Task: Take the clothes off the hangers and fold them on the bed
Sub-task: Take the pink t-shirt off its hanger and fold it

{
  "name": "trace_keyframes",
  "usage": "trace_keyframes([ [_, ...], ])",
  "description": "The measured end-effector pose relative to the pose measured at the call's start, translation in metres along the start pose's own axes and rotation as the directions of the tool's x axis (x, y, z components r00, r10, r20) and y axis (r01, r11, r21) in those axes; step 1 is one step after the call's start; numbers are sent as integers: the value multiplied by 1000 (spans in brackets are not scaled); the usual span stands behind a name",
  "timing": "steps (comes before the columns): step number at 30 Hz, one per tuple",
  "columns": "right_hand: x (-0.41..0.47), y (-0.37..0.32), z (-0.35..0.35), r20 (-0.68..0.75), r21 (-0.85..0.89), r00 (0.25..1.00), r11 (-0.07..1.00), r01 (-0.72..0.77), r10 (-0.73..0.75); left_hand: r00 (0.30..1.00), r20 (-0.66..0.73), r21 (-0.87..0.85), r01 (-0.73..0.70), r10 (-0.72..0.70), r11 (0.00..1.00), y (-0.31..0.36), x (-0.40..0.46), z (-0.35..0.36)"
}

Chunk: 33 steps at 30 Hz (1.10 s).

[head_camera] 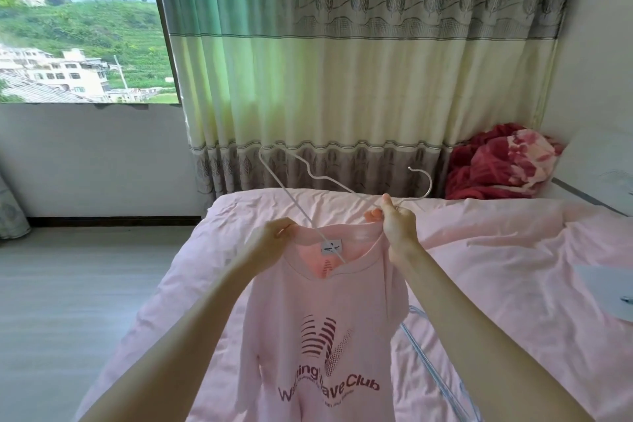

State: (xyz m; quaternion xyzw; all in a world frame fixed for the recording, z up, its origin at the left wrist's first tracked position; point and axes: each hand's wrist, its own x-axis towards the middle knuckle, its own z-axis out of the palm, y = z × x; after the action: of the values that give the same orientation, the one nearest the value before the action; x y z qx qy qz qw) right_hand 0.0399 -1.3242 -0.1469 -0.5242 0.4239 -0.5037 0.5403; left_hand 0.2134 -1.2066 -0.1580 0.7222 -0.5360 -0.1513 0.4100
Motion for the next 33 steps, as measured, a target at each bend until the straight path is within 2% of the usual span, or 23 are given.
trace_keyframes([
  [4, 3, 1, 3, 12, -103, 998, 993, 55, -54, 1000, -12, -17, 10, -10, 1000, 1, 3, 9],
  [9, 12, 5, -2, 177, -361, 981, 923, 136, -75, 978, -207, -93, -7, -12, 996, 9, 8, 0],
  [11, 16, 4, -4, 190, -399, 977, 901, 171, -101, 970, -241, -103, -12, -13, 995, 13, 8, -1],
  [13, 14, 1, -5, 130, -231, 987, 965, 125, -96, 977, -213, -111, -6, -18, 994, 13, 8, 1],
  [15, 16, -1, -5, 69, 69, 997, 997, 27, -31, 984, -178, -95, 7, -24, 995, 11, 9, 6],
  [16, 19, -1, -7, 59, 214, 998, 976, -29, 17, 986, -166, -80, 14, -27, 997, 10, 9, 8],
  [18, 25, 0, -12, 88, 480, 990, 866, -141, 113, 985, -170, -55, 2, -11, 998, 10, 9, 9],
  [20, 29, 2, -19, 152, 618, 974, 753, -227, 169, 981, -194, -79, -18, 2, 997, 13, 9, 8],
  [22, 31, 3, -25, 186, 616, 967, 746, -251, 172, 977, -211, -111, -17, -7, 994, 16, 12, 8],
  [24, 29, 1, -24, 185, 545, 973, 809, -219, 139, 979, -200, -161, 2, -35, 987, 22, 13, 10],
  [29, 25, -7, -6, 250, 447, 968, 885, -132, 18, 997, -75, -257, -5, -15, 966, 42, 16, 21],
  [33, 19, -8, -1, 295, 278, 948, 960, 31, -116, 986, -167, -268, -39, -6, 963, 44, 23, 26],
])
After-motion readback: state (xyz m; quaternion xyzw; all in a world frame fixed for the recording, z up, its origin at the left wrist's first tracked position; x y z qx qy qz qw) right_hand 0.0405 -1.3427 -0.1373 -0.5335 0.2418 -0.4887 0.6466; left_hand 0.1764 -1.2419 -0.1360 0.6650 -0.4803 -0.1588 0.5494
